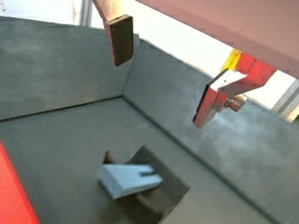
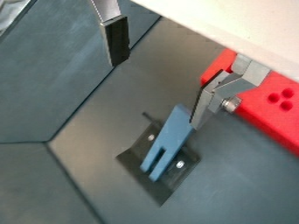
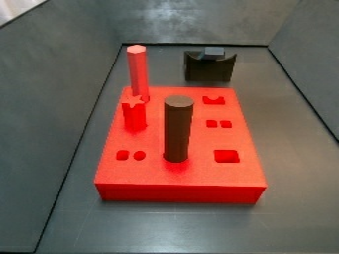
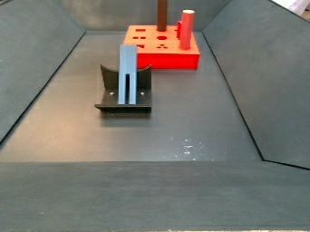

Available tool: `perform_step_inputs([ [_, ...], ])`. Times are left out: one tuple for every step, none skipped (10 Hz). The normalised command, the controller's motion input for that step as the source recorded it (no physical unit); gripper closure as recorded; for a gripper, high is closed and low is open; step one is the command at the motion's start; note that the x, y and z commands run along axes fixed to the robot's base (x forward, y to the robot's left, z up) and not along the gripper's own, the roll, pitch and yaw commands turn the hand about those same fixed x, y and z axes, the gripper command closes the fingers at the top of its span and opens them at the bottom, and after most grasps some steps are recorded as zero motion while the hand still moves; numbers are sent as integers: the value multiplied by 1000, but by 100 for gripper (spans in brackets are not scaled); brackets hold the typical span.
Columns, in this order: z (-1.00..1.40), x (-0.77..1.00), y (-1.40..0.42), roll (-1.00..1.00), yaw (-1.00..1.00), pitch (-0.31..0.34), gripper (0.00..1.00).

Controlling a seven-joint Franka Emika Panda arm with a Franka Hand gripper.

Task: Pick up the double-square object. Move up. Rotate the double-square object. Place the double-square object on the fixture. Regrasp the double-square object. Move to above the board. Insert the double-square object.
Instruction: Regrasp the double-square object.

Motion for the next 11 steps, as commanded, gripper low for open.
perform_step_inputs([
  [-4, 104, -42, 1000, 94, 147, 0],
  [-7, 107, -43, 1000, 113, 169, 0],
  [-4, 106, -46, 1000, 139, 186, 0],
  [-6, 102, -46, 1000, 187, 210, 0],
  [-6, 102, -49, 877, 215, 198, 0],
  [-9, 106, -49, 750, 225, 176, 0],
  [-10, 107, -51, 509, 234, 132, 0],
  [-1, 101, -41, 298, 237, 86, 0],
  [4, 91, -37, 220, 227, 50, 0],
  [-3, 88, -41, 194, 216, 24, 0],
  [-1000, 29, 42, 172, 192, -6, 0],
])
